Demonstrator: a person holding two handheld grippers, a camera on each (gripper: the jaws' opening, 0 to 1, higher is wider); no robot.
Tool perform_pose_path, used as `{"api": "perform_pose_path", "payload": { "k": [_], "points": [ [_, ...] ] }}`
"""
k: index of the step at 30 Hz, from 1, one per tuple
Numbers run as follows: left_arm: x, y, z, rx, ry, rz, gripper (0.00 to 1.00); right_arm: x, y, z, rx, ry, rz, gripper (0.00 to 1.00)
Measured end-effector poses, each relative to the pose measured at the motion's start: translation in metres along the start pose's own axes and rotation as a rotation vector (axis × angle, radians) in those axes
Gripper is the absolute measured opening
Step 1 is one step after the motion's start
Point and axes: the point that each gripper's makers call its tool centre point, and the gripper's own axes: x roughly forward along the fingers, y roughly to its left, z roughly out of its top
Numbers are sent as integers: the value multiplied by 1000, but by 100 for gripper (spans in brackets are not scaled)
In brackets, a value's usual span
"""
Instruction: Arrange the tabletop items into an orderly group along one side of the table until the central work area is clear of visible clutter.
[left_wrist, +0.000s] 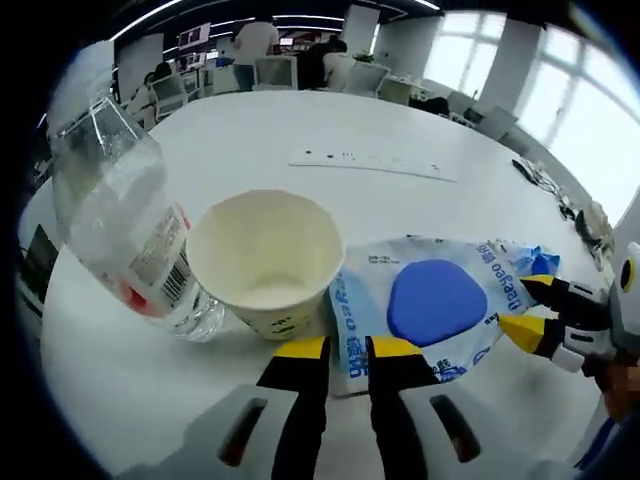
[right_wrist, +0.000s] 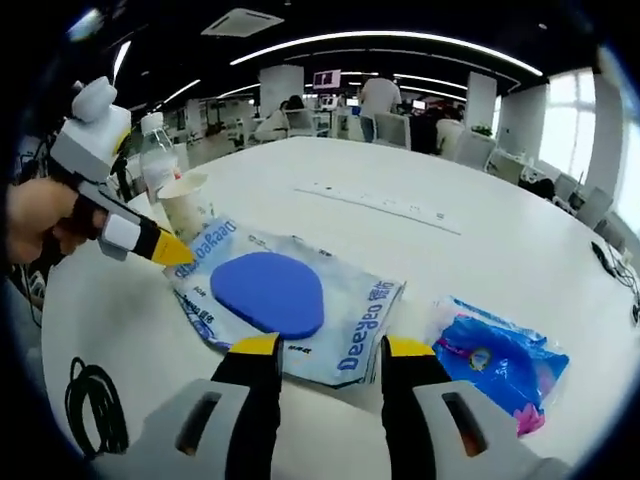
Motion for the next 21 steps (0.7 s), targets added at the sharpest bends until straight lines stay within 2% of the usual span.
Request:
{"api": "perform_pose_path", "payload": {
  "k": [4,6,9,11,13,15,16,18,21],
  "points": [
    [-10,-1,3,-10,-25,-2,16,-10,4,9,4,-54,7,41],
    [-13,-5,0,-1,-20,-25,20,-17,7,13,3,-79,11,42],
    [-22,-6,-3,1,-31,-27,28,-27,10,12,-9,-82,7,43],
    [-28,-9,-6,-17,-34,-39,33,-31,14,16,28,-121,32,46],
    [-36,-17,-15,5,-25,-83,41,-40,24,26,73,-182,83,58],
    [-45,-15,-24,15,-26,-79,49,-50,29,31,108,-214,97,74],
    [-48,-14,-24,32,-53,-75,55,-56,31,30,100,-212,96,77],
    [-56,-9,-31,38,-63,-62,61,-63,35,29,92,-212,95,78],
    [-65,-5,-35,8,-95,-67,73,-68,37,25,105,-213,96,84]
  ]
}}
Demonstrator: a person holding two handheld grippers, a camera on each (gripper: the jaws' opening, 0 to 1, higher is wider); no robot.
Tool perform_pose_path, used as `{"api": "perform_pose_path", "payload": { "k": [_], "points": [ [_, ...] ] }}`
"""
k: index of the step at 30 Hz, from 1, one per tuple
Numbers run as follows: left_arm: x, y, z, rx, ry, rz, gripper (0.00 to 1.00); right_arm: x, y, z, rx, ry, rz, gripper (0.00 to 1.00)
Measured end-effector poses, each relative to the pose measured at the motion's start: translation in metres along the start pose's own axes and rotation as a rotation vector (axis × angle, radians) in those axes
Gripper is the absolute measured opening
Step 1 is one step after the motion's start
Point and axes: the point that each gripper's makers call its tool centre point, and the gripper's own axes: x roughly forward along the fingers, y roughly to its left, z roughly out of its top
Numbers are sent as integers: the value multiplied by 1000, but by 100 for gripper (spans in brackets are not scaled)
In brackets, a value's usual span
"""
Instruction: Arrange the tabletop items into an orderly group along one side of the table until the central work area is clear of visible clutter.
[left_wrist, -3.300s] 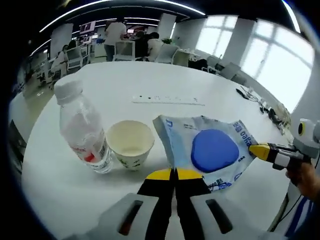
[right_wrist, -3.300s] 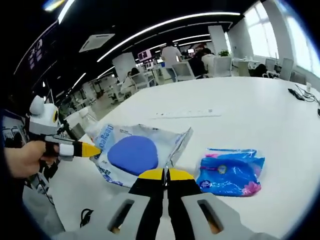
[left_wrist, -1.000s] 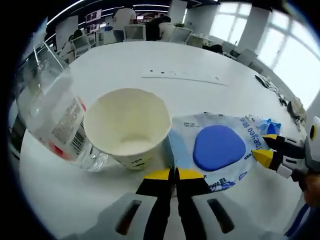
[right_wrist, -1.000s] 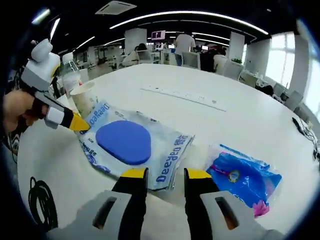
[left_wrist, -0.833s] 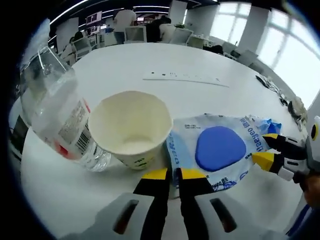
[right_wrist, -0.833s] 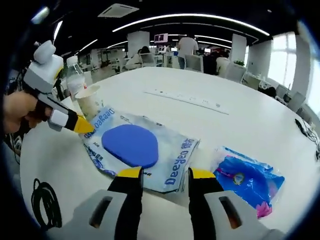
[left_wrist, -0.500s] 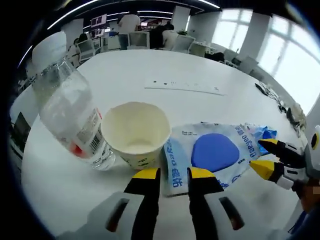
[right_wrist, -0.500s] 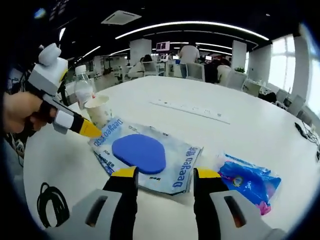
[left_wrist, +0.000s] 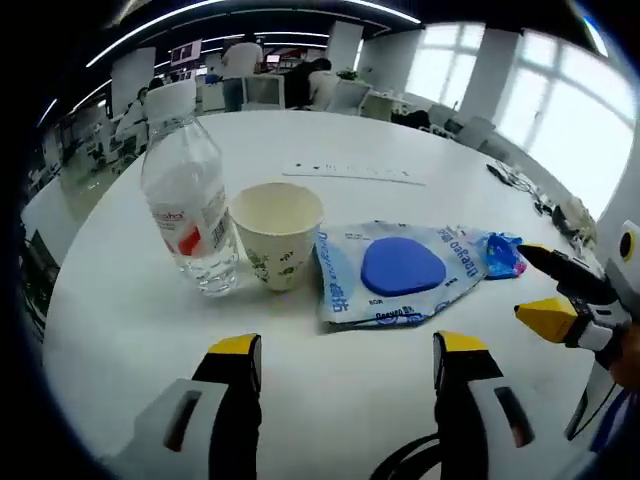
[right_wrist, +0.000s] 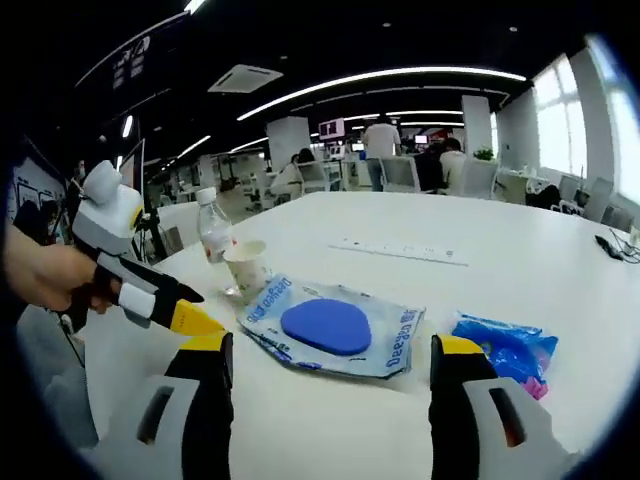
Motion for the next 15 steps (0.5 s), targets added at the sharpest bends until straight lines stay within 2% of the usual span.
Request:
{"api": "perform_pose_path", "payload": {
  "k": [2,3,4,5,6,8,15],
  "points": [
    [-7,-1,2,-12,-37,-13,86,-3,-1,0,23,-18,-6,93],
    [-11,-5,7,15,-83,-39,92,-7,3,1,41,-32,-5,99],
    [-13,-6,9,46,-105,-49,96,-11,3,1,56,-31,-12,99],
    [-19,-5,8,73,-111,-54,96,-16,4,2,59,-44,-5,100],
    [-23,-5,4,61,-102,-55,96,-19,4,4,67,-52,-8,100],
    [-34,-4,6,45,-129,-69,96,-26,4,6,77,-61,-11,100],
    [-55,8,-6,51,-112,-52,96,-47,4,6,87,-65,-34,100]
  ]
}}
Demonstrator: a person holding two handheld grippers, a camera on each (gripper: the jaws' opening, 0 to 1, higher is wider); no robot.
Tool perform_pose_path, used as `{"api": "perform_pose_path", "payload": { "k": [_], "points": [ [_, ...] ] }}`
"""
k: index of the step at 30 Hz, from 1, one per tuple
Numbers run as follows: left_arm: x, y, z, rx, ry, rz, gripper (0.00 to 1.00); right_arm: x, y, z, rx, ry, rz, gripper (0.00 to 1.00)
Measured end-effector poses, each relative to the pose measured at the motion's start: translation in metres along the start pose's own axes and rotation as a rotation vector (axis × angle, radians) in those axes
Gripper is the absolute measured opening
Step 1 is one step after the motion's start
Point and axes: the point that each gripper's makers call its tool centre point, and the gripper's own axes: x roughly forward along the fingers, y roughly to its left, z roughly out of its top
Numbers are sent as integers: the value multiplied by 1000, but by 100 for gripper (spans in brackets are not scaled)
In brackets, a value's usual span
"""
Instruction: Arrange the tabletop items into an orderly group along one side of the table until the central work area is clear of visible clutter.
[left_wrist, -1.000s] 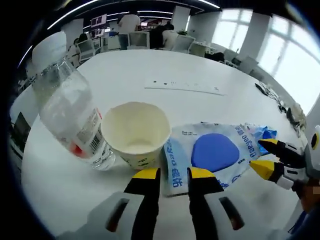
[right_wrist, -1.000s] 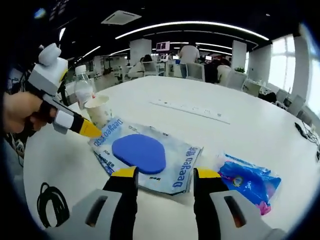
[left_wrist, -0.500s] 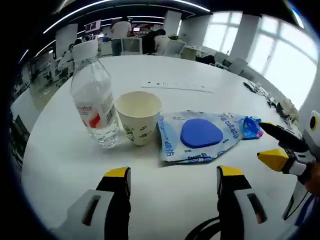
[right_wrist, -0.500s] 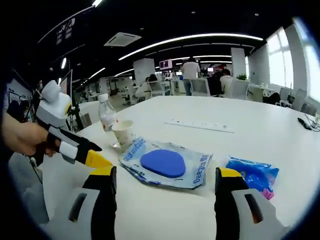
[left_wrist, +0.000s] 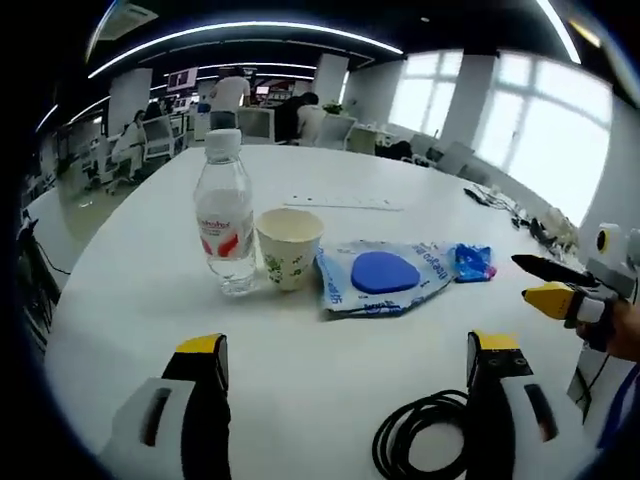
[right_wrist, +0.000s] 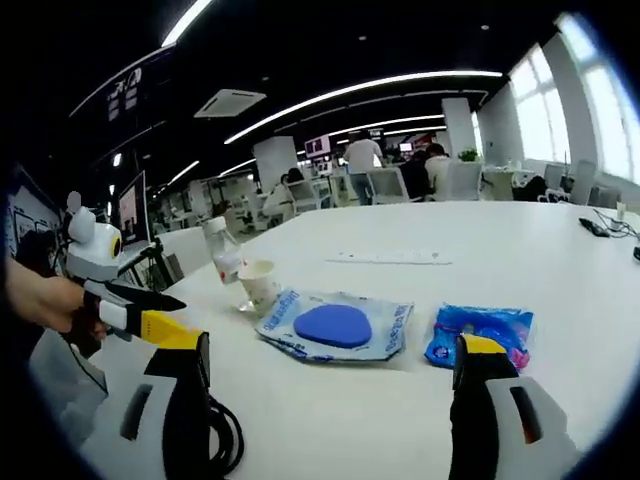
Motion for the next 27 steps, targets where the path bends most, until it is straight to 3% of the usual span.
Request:
{"api": "perform_pose_path", "payload": {
  "k": [13,15,19,24,27],
  "points": [
    [-9,-1,-5,-6,9,-7,96,1,16,7,5,0,27,99],
    [-9,-2,-7,-1,15,-4,96,2,18,1,38,26,36,96],
    [-11,-2,-16,-2,37,-6,96,1,23,2,36,6,54,94],
    [-14,-4,-31,15,74,-3,95,0,36,-12,25,52,95,94],
    [-15,-4,-43,21,99,7,93,-2,44,-28,46,105,111,87]
  ]
}}
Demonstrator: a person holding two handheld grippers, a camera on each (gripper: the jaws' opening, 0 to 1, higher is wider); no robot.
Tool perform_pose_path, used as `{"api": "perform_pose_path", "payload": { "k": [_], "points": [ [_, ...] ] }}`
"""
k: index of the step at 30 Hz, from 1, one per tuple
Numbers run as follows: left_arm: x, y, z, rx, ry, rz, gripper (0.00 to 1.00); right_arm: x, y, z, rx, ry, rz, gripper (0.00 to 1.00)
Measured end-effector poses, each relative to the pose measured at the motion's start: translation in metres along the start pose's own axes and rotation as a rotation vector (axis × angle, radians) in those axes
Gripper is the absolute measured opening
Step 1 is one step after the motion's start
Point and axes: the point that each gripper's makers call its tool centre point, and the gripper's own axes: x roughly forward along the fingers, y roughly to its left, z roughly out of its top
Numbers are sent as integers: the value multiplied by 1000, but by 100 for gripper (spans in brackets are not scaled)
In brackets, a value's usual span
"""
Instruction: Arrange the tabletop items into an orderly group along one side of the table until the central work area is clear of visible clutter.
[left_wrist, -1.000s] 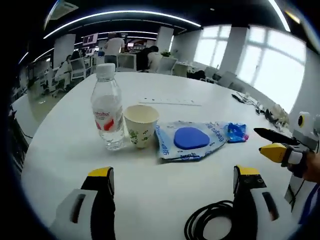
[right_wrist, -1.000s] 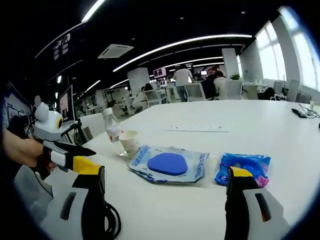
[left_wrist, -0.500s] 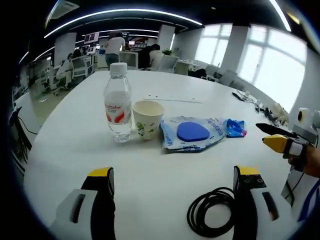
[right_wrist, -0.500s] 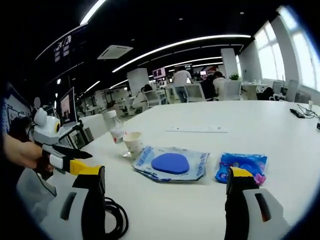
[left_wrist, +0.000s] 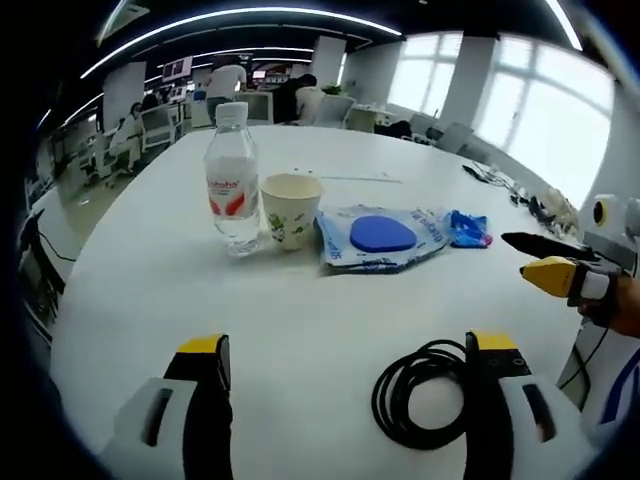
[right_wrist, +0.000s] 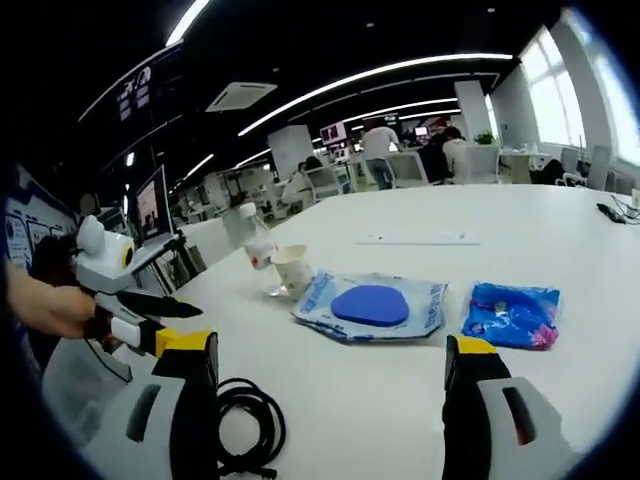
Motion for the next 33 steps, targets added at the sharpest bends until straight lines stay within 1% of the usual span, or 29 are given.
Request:
{"api": "perform_pose_path", "payload": {
  "k": [1,3,4,5,6,8,9,12,14,15,16,17,18,20,21,22,24,25,26,27,28,30,31,33],
  "points": [
    [1,1,-7,-2,24,2,92,0,0,-4,21,7,-1,85],
    [0,2,-18,-16,43,13,91,2,2,-12,33,31,2,83],
    [-1,2,-23,-22,49,18,91,3,3,-17,24,48,3,83],
    [-1,1,-26,-22,54,20,91,3,5,-23,-12,72,7,83],
    [-2,-1,-30,-15,62,21,90,3,7,-26,-32,81,11,82],
    [-2,-2,-37,-7,77,18,90,3,12,-32,-43,105,23,80],
    [-1,-2,-41,-11,88,19,90,3,13,-36,-31,116,21,79],
    [-1,0,-48,-37,101,35,90,4,13,-43,-11,119,8,76],
    [0,-2,-51,-41,102,41,89,5,17,-50,-9,137,15,74],
    [1,-3,-53,-37,105,47,88,5,21,-57,-25,159,30,73],
    [1,-3,-55,-46,110,60,87,6,23,-64,-42,179,40,71],
    [1,-1,-60,-88,129,96,86,6,25,-71,-55,198,46,69],
    [2,-2,-60,-91,130,96,84,7,26,-82,-68,235,51,67],
    [4,-5,-61,-92,125,102,81,8,31,-88,-81,250,60,59],
    [4,-7,-63,-86,131,109,80,9,33,-90,-83,250,66,53],
    [4,-9,-67,-69,145,121,78,10,36,-95,-101,253,79,46],
    [4,-10,-72,-35,157,144,74,10,36,-104,-180,287,83,38],
    [4,-9,-74,-35,165,156,72,12,36,-107,-208,281,76,36],
    [4,-8,-78,-62,176,172,72,13,39,-106,-200,271,80,36],
    [6,-6,-70,-47,132,178,71,13,40,-105,-190,260,81,36],
    [3,-7,-73,-73,155,186,71,13,40,-104,-188,259,81,35],
    [4,-8,-73,-58,158,192,67,15,39,-105,-186,260,76,35],
    [4,-7,-72,-33,157,201,66,15,39,-104,-179,255,72,35],
    [3,-8,-73,-22,158,210,62,16,38,-103,-178,252,67,33]
  ]
}}
